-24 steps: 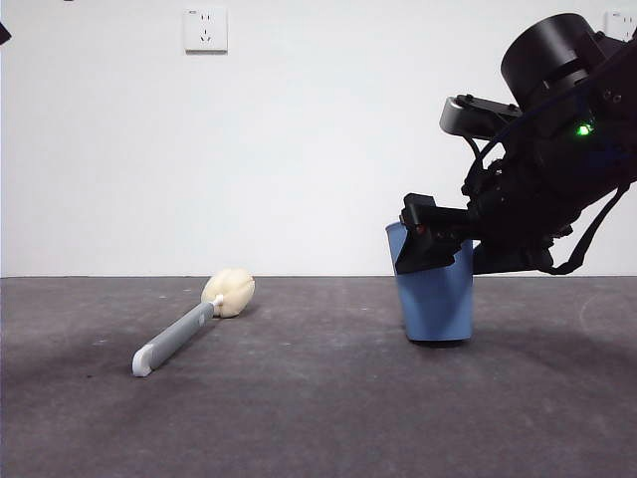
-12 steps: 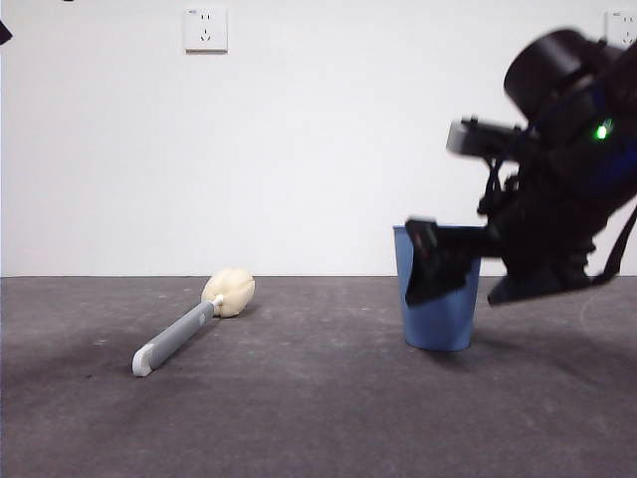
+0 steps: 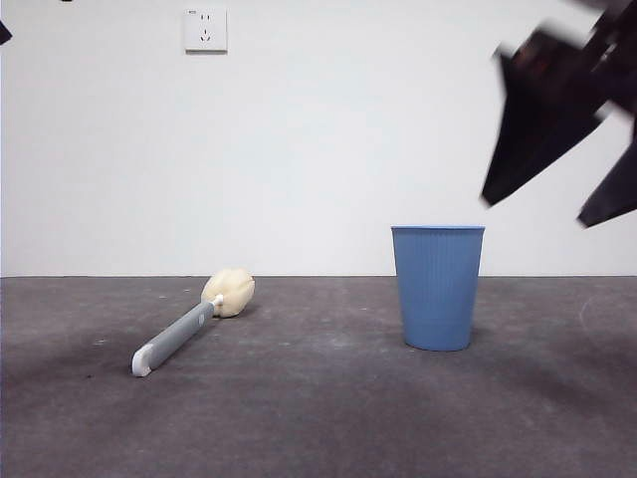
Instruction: Pick up the cup brush,pick up the cup,insert the brush into the cup,clean the cup,put the cup brush back,put the cup back to the fixed position on the table
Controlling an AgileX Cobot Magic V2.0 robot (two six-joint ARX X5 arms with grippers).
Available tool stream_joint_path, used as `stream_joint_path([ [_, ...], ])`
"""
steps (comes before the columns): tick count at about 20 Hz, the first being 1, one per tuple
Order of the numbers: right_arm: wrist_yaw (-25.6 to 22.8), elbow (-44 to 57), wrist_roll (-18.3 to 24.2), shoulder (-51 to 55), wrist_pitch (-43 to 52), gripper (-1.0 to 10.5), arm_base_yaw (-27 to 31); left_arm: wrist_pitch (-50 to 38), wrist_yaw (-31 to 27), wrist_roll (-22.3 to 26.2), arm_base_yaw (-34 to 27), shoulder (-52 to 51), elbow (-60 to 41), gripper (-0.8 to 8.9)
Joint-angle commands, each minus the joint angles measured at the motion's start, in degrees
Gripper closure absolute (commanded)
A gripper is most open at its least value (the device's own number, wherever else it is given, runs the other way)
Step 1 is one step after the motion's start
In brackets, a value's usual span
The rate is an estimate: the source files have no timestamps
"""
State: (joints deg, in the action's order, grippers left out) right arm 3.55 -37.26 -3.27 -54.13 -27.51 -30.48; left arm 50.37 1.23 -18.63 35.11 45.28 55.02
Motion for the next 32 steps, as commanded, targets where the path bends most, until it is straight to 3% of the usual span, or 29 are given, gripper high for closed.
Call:
stream_joint_path([
  [1, 2.9, -2.4, -1.8, 5.1, -8.4, 4.4, -1.6, 0.6, 3.1, 2.5, 0.2, -0.1, -0.3, 4.99],
  [7, 10.1, -9.7, -5.2, 9.6, -23.3, 4.5, -4.3, 4.7, 6.8, 5.4, 0.2, -0.1, -0.3, 5.06],
  [8, 10.0, -10.2, -5.9, 9.6, -24.7, 5.1, -4.6, 5.8, 6.8, 5.7, 0.2, -0.1, -0.3, 5.52],
  [10, 10.0, -10.3, -6.6, 9.6, -26.6, 8.6, -4.9, 7.5, 6.6, 7.3, 0.2, -0.1, -0.3, 8.12],
  [11, 10.0, -10.3, -6.6, 9.6, -27.3, 9.6, -4.9, 8.0, 6.6, 7.5, 0.2, -0.1, -0.3, 8.19],
  [30, 9.8, -10.3, -8.2, 9.6, -27.7, 9.5, -4.9, 7.5, 6.3, 8.3, 0.0, -0.2, -0.3, 8.17],
  [32, 9.8, -10.3, -8.3, 9.6, -27.7, 9.5, -4.9, 4.5, 3.0, 11.8, -2.2, -3.2, -0.4, 8.17],
])
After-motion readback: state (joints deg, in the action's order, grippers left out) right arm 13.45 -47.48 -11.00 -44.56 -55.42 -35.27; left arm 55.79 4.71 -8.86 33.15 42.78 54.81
